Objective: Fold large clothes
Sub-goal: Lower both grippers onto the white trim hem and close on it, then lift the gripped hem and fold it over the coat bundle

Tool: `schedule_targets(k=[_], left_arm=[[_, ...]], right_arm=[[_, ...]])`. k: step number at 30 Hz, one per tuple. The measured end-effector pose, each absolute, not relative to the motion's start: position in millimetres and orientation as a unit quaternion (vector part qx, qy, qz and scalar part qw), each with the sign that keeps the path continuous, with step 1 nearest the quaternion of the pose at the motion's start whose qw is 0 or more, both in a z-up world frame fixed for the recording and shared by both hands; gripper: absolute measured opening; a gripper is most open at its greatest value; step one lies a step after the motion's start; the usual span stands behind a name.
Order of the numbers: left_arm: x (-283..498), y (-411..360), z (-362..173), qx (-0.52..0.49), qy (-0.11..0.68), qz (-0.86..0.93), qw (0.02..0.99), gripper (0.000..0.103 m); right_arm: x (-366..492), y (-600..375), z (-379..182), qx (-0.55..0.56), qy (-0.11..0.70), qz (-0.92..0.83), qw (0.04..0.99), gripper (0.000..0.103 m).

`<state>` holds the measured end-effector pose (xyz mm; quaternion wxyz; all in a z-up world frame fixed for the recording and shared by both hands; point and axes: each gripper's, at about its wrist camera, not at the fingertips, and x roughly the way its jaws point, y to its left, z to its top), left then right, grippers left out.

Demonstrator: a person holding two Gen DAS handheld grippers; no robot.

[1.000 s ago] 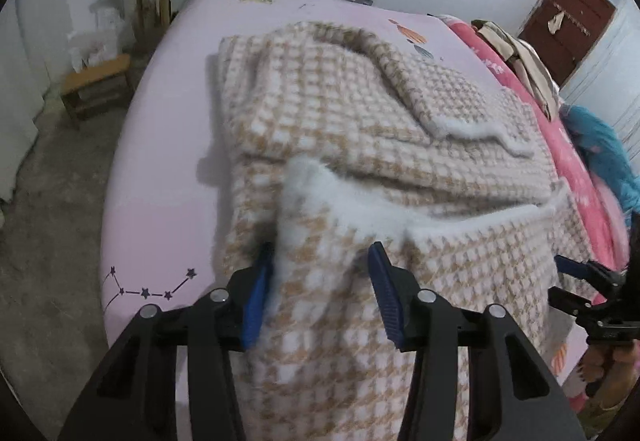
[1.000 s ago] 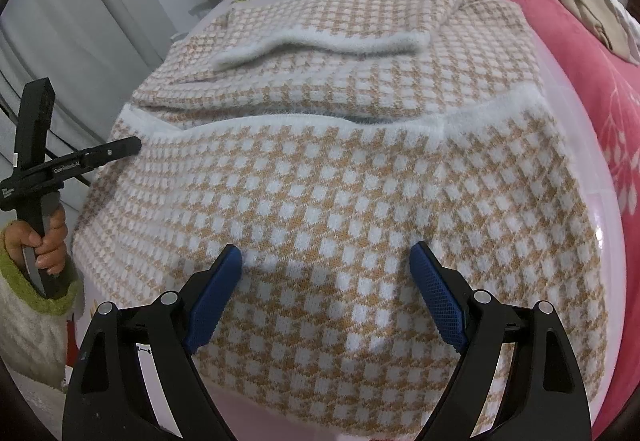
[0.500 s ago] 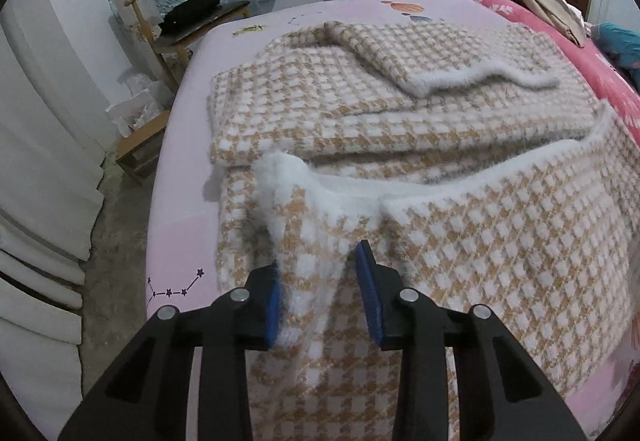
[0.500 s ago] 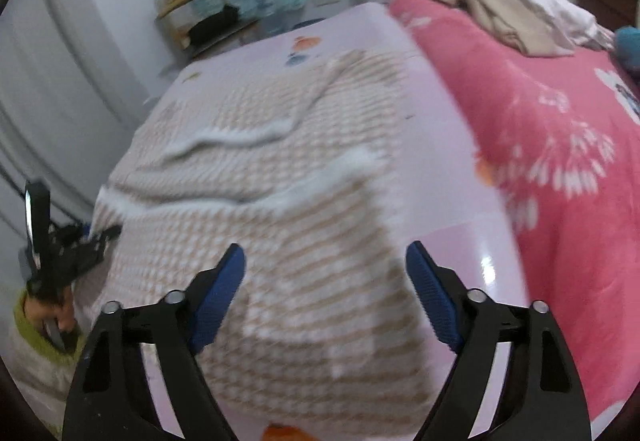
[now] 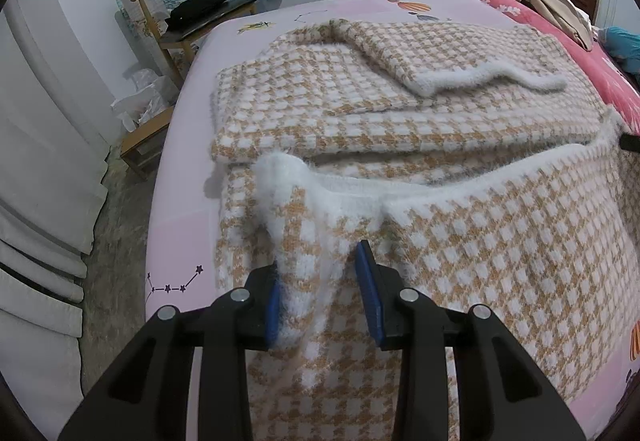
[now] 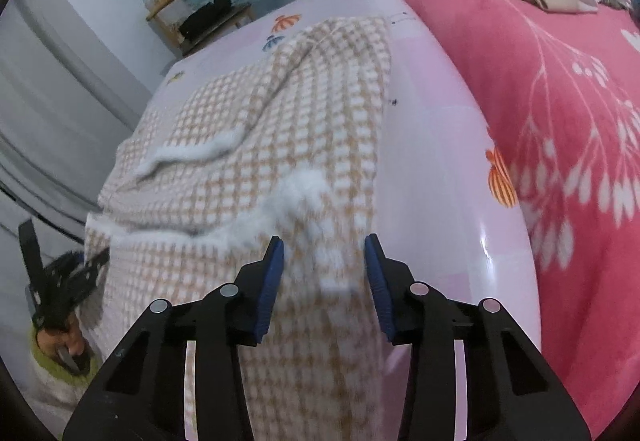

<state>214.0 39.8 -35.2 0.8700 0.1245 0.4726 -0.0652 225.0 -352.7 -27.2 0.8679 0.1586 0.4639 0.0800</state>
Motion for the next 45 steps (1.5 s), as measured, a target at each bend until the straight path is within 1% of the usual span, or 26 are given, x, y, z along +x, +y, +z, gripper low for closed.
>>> schedule_targets(k=[2,4,6,9,18,19,21,22,27,35,41,42,43,44,45], left_arm=[[213.8,40.0,-35.2,0.125,0.473,-0.066,0.870,0.033],[213.9,40.1,-35.1,0.124,0.473,-0.066,0.870,0.033],[214.0,39.6,-35.1,0.124,0.473,-0.065,0.870,0.033],[214.4,39.9,-35.1,0.125,0.473,-0.065,0.870,0.033],[213.5,40.5,-34.0,0.117,0.480,-0.060,0.867,0.033],[214.2,40.5,-34.3,0.117,0.481,-0.059,0.867,0.033],[214.9,40.4,-34.0,0.117,0.482,-0.057,0.866,0.033],[216.4,39.6,-34.0,0.117,0.482,-0.057,0.866,0.033],[216.7,39.1,-33.8,0.118,0.483,-0.057,0.866,0.033],[217.0,38.2,-33.9,0.121,0.483,-0.056,0.865,0.033],[216.8,37.9,-33.6,0.124,0.480,-0.055,0.866,0.033],[216.0,38.0,-33.0,0.125,0.478,-0.055,0.868,0.032],[213.7,38.1,-31.5,0.128,0.472,-0.054,0.871,0.024],[211.1,38.8,-29.3,0.134,0.465,-0.052,0.874,0.021],[208.3,39.8,-26.9,0.134,0.459,-0.052,0.877,0.015]], right_arm=[[214.9,-353.5,-27.4,0.158,0.472,0.087,0.863,0.039],[201.3,-355.8,-26.3,0.160,0.476,0.094,0.860,0.036],[192.6,-356.1,-22.9,0.162,0.478,0.104,0.857,0.030],[188.2,-353.8,-18.9,0.159,0.472,0.125,0.858,0.025],[221.1,-347.1,-28.7,0.155,0.485,0.119,0.853,0.024],[221.5,-345.6,-28.2,0.150,0.485,0.119,0.853,0.023],[218.2,-340.8,-25.4,0.138,0.488,0.124,0.853,0.016],[216.0,-338.1,-23.9,0.130,0.490,0.126,0.853,0.015],[214.6,-325.4,-20.6,0.088,0.492,0.108,0.859,0.015],[227.3,-309.5,-25.9,0.066,0.493,0.085,0.863,0.015],[221.4,-299.0,-19.4,0.044,0.479,0.071,0.874,0.007],[218.5,-296.7,-16.5,0.039,0.474,0.068,0.877,0.006],[217.1,-292.3,-13.4,0.034,0.468,0.065,0.881,0.006],[212.3,-289.3,-9.4,0.030,0.464,0.062,0.883,0.006],[208.4,-287.2,-5.8,0.027,0.458,0.060,0.887,0.006]])
